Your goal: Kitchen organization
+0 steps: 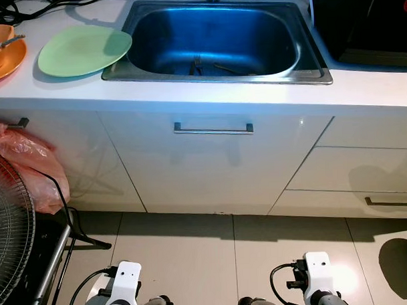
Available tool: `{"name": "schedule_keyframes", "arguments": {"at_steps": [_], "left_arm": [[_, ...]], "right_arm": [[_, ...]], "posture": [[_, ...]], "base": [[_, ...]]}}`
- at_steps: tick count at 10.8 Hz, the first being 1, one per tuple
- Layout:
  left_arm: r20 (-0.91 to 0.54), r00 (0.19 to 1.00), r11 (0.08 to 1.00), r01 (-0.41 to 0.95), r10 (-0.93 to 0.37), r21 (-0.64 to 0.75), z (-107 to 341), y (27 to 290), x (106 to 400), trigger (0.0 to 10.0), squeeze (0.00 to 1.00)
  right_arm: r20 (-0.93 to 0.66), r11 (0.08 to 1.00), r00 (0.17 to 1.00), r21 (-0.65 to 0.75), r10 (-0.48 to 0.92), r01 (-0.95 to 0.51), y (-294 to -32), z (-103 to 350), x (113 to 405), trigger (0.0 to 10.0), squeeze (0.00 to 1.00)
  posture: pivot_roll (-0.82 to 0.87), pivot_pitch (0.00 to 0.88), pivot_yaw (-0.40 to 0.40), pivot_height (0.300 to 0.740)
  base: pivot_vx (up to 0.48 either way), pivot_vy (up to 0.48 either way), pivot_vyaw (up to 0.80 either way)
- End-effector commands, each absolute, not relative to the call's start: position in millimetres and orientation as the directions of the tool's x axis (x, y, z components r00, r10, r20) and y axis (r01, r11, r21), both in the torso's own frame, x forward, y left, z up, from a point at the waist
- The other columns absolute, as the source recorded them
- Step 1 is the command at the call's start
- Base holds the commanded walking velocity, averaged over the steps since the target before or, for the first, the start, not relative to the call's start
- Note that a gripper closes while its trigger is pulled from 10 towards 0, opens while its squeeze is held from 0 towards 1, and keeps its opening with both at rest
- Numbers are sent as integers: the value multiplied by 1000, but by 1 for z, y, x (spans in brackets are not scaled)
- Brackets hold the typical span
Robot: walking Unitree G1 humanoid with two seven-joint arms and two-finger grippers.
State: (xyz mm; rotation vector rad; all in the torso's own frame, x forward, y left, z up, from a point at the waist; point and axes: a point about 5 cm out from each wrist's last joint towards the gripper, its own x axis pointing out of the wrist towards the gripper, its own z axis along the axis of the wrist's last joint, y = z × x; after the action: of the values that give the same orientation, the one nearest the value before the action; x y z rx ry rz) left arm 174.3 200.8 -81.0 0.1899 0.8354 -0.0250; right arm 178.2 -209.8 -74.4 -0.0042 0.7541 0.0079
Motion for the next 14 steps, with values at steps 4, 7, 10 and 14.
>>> {"name": "schedule_keyframes", "arguments": {"at_steps": [4, 7, 10, 14], "left_arm": [[-749, 658, 980, 93, 73, 177, -83, 204, 170, 10000, 0], [-747, 661, 979, 96, 72, 179, -82, 204, 171, 10000, 0], [-748, 660, 978, 105, 67, 180, -83, 203, 171, 10000, 0], [-749, 658, 978, 101, 72, 182, -82, 204, 172, 10000, 0]], "right_arm": [[-698, 1000, 716, -4, 10, -18, -212, -75, 176, 10000, 0], [-699, 1000, 715, -4, 12, -21, -212, -76, 175, 10000, 0], [-701, 1000, 713, -3, 15, -24, -211, -76, 174, 10000, 0], [-700, 1000, 714, -2, 16, -25, -212, -76, 174, 10000, 0]], "posture": [[55, 159, -6, 740], [52, 133, 1, 740], [48, 118, 4, 740], [52, 118, 1, 740]], "base": [[0, 0, 0], [0, 0, 0], [0, 0, 0], [0, 0, 0]]}}
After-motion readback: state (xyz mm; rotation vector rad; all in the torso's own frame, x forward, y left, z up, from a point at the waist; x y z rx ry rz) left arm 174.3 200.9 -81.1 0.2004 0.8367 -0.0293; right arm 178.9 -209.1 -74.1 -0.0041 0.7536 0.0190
